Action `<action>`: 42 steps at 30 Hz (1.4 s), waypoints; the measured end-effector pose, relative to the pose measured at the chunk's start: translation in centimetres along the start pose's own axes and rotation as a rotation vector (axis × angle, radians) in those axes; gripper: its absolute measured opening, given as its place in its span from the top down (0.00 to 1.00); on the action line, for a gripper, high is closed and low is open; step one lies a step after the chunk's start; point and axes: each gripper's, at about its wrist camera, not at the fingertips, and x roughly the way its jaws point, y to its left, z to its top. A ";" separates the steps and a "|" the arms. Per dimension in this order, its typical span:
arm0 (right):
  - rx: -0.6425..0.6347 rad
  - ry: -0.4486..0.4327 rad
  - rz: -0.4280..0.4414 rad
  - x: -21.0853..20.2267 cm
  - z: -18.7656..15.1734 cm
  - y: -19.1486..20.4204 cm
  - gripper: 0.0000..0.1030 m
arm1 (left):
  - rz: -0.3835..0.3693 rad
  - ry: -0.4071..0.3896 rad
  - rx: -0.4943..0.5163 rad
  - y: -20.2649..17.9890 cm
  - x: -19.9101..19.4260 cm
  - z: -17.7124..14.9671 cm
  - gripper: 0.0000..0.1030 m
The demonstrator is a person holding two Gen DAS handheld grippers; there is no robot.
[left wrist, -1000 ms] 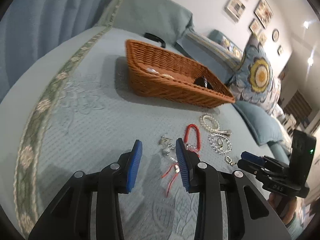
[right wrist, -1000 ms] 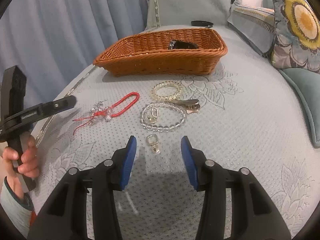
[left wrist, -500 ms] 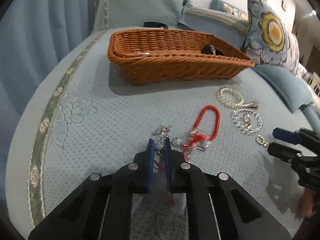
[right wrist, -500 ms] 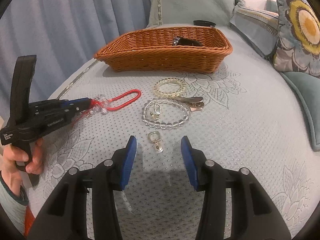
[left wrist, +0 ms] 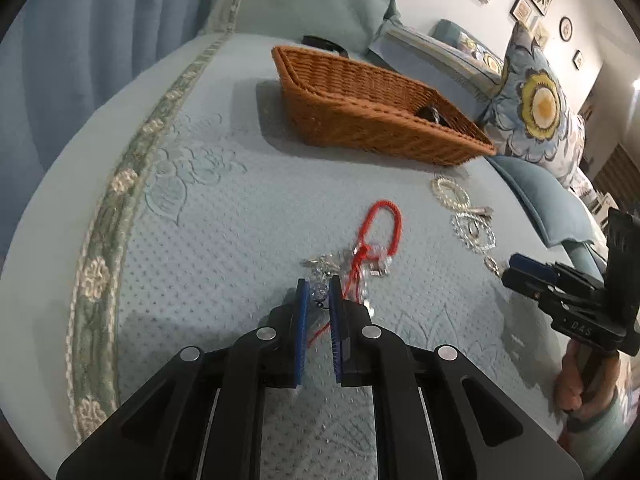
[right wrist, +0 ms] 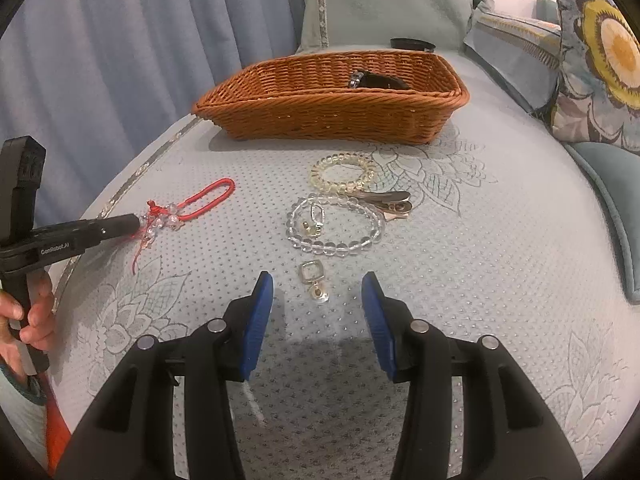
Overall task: Organize jewelry
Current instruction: 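Grasp the keys on the red cord with the left tool while the right tool grasps the gold clasp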
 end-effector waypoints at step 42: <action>-0.093 0.035 -0.032 0.3 -0.4 0.6 0.64 | -0.039 -0.073 -0.014 -0.4 0.4 0.2 0.93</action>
